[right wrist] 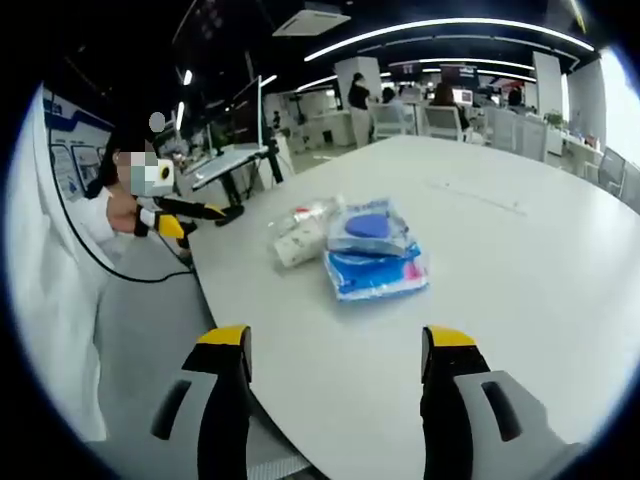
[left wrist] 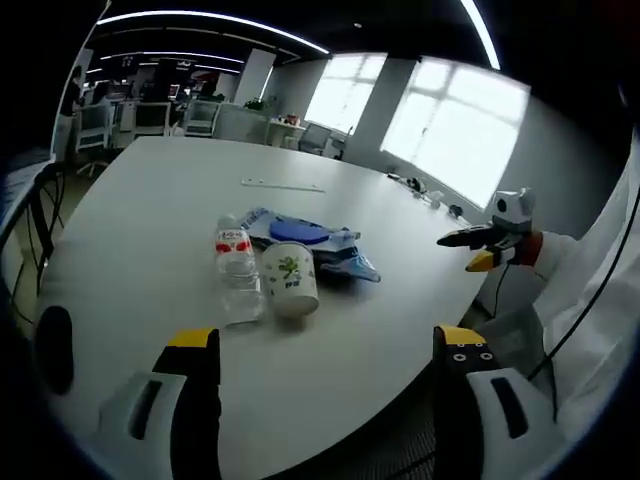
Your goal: Arrange the tabletop items into an orderly group along one side of the table until the central work area is clear of visible clutter.
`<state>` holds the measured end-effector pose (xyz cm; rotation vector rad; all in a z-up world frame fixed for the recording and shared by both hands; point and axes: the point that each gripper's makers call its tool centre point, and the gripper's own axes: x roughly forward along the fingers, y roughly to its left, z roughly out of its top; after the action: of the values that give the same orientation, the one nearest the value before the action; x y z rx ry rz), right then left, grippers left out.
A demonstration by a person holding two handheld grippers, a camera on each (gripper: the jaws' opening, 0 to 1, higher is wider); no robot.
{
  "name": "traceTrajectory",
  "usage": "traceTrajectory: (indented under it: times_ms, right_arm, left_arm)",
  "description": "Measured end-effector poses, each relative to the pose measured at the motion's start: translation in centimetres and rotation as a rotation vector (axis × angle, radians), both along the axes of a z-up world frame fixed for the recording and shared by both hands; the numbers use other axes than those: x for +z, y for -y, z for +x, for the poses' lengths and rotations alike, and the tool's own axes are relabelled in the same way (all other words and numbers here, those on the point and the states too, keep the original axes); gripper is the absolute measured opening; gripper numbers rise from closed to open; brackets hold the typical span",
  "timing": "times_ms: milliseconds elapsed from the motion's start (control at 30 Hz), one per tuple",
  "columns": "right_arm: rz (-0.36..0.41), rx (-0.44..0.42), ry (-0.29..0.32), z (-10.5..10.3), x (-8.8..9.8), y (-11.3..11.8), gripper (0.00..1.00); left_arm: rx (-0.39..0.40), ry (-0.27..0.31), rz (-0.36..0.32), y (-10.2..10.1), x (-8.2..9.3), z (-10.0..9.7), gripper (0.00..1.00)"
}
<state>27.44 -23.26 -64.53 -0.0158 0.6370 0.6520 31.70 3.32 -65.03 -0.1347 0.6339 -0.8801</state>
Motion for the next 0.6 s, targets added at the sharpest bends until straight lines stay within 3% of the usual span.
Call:
traceTrajectory:
  times_ms: [600]
  right_arm:
    - [0.001, 0.006, -0.001, -0.07, -0.07, -0.12, 0.67]
  left_arm:
    - [-0.001, -0.001, 0.002, 0.06, 0.06, -0.14, 0.90]
